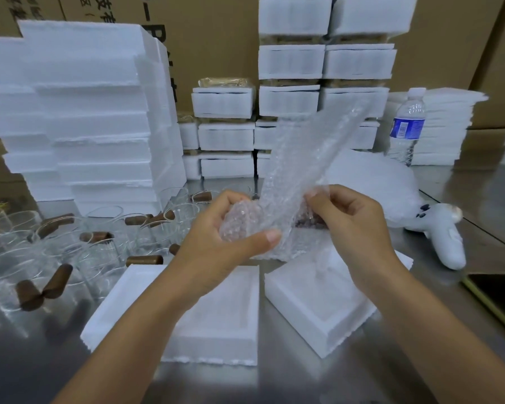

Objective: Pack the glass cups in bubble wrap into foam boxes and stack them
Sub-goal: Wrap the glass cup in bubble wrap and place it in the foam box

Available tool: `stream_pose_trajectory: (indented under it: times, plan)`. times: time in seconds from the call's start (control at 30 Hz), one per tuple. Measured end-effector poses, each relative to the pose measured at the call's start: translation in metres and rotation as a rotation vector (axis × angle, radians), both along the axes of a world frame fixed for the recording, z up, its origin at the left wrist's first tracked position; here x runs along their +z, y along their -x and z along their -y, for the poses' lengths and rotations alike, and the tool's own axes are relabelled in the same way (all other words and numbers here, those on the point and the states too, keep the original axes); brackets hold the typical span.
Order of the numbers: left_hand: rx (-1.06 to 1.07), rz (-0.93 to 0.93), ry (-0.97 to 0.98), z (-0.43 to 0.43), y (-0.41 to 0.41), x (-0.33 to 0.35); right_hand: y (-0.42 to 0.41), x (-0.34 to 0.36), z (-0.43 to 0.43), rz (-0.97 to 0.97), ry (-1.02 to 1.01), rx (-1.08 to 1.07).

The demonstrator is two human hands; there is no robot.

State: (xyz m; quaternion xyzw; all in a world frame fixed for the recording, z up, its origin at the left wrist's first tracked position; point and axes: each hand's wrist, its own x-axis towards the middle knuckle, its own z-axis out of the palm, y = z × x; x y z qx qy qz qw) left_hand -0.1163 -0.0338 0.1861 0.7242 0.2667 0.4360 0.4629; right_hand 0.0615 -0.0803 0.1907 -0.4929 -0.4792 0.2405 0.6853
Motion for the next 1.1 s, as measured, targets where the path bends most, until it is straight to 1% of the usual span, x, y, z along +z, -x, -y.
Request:
stream_pose_trajectory:
  times: [0.1, 0.17, 0.27, 0.4, 0.53, 0.6, 0.67, 0.73, 0.83, 0.93, 1.0, 1.1]
  plan:
    - [-0.047, -0.033, -0.005, 0.001, 0.000, -0.001, 0.000, 0.003, 0.000, -0.089, -0.065, -0.007]
    - [-0.067, -0.074, -0.009, 0.002, -0.001, -0.001, 0.000, 0.003, 0.000, -0.095, -0.094, -0.016]
    - [-0.067, -0.096, -0.009, 0.002, -0.002, -0.002, 0.004, 0.004, 0.001, -0.022, -0.090, -0.067]
    - [-0.047, -0.107, -0.009, 0.000, -0.004, -0.005, 0.004, 0.003, 0.002, 0.130, -0.087, -0.156]
    - [-0.103, -0.153, -0.031, 0.004, -0.008, -0.008, 0.009, 0.000, 0.005, 0.220, -0.063, -0.074]
    - [-0.093, -0.162, -0.047, 0.004, -0.009, -0.008, 0.012, 0.000, 0.006, 0.306, -0.091, -0.044]
    - [-0.069, -0.147, -0.062, 0.004, -0.010, -0.009, 0.013, 0.001, 0.007, 0.339, -0.097, 0.022]
    - [-0.037, -0.115, -0.075, 0.004, -0.010, -0.009, 0.014, 0.001, 0.007, 0.443, -0.115, 0.033]
    - [-0.009, -0.096, -0.132, 0.007, -0.011, -0.007, 0.014, -0.002, 0.007, 0.698, -0.089, -0.078]
    - [-0.009, -0.099, -0.157, 0.007, -0.013, -0.007, 0.015, 0.000, 0.010, 0.772, -0.093, -0.084]
    - [0.015, -0.113, -0.161, 0.007, -0.013, -0.006, 0.013, 0.001, 0.011, 0.866, -0.152, -0.095]
    - [0.034, -0.130, -0.159, 0.005, -0.011, -0.003, 0.012, 0.001, 0.013, 1.037, -0.297, -0.186]
